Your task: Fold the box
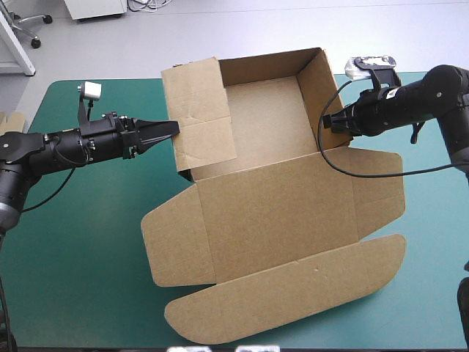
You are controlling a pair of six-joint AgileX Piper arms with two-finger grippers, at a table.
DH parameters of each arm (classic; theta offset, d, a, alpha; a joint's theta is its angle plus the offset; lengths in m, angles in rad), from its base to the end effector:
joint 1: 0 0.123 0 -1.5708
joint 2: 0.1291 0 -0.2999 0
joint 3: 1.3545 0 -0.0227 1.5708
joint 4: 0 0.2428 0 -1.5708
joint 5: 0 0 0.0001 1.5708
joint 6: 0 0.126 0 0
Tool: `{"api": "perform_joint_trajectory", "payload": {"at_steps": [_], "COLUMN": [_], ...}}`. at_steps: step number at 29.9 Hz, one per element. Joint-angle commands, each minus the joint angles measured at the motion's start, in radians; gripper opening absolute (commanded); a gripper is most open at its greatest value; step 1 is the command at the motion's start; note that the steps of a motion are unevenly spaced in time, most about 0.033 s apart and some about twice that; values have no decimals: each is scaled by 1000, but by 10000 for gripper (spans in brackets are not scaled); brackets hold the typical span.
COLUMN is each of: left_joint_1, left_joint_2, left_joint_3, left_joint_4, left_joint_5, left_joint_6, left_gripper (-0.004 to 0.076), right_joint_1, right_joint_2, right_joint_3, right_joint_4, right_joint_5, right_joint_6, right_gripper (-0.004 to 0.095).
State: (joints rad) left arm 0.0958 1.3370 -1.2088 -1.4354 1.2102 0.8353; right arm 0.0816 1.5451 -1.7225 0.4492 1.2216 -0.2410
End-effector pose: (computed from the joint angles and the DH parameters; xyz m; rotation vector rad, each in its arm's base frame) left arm 0.2659 -0.0918 0.4163 0.3711 1.8773 -1.3229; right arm 0.3235 0.0781 0.4150 -0.3694 2.4253 0.5236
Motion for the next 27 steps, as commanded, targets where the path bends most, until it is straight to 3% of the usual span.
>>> {"api": "perform_joint_trajectory", "payload": {"at_steps": [1, 12, 27], "left_joint_1": [-6, -77, -99], "left_joint_2": [-45, -47, -47], "left_joint_3": [-33, -33, -37], "left_joint_4": [-87, -31, 94], "left_joint_5": [64, 31, -99], "left_joint_6": [-4, -45, -118], "left_gripper": [349, 426, 440], "right_joint_1": [-4, 65, 65], "right_joint_2": [-38, -38, -38], "right_joint_3": [-28, -28, -28], "right_joint_4": [53, -34, -18], "right_joint_5": [-46, -59, -69], "right_joint_6": [8, 38, 55], "right_gripper": [-16, -16, -16]}}
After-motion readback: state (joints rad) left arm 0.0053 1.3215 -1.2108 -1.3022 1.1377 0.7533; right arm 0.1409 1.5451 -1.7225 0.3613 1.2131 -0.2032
